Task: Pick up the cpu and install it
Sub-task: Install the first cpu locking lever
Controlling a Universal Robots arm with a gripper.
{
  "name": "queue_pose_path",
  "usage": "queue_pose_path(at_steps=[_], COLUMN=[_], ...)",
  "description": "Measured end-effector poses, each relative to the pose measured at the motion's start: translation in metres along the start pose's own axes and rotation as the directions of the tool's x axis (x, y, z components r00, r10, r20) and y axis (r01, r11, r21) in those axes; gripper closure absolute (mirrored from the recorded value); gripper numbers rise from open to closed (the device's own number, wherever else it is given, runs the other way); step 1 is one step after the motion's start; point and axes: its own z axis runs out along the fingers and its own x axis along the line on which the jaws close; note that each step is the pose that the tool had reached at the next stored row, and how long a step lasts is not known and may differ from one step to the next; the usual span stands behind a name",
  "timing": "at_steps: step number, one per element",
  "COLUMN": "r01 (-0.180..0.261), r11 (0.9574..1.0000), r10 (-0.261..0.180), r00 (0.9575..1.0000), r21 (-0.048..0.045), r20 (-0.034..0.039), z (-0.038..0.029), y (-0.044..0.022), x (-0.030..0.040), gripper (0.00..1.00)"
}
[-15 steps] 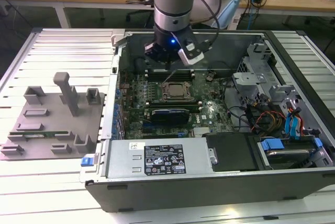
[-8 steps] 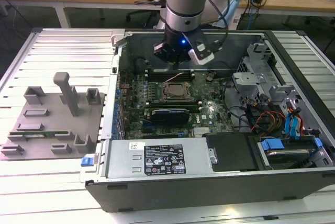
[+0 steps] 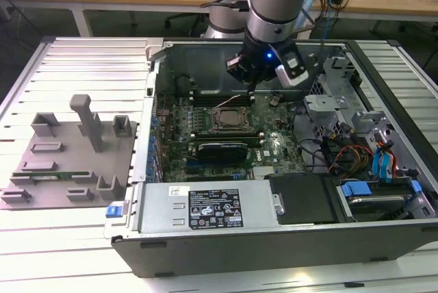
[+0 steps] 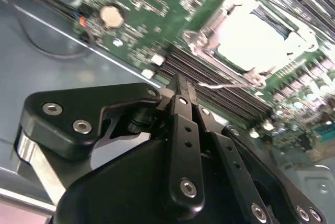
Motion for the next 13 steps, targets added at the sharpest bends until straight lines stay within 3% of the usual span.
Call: queue_pose_path(at_steps=[2, 6, 10, 13], r01=[0.000, -0.001, -0.003, -0.003], r11=[1.0000, 1.0000, 1.0000, 1.0000], r10=[0.000, 0.001, 0.003, 0.003], r00=[1.0000, 1.0000, 1.0000, 1.0000], r21=[-0.0001, 0.0000, 0.0001, 0.0004], r20=[-0.0014, -0.0015, 0.0016, 0.0047], z=[0.0003, 0.0003, 0.0065, 0.0077], y=[-0.0005, -0.0006, -0.0028, -0.0029], x=[-0.0094, -0.0103, -0.0055, 0.0044], gripper=[0.89, 0.89, 0.89, 0.89])
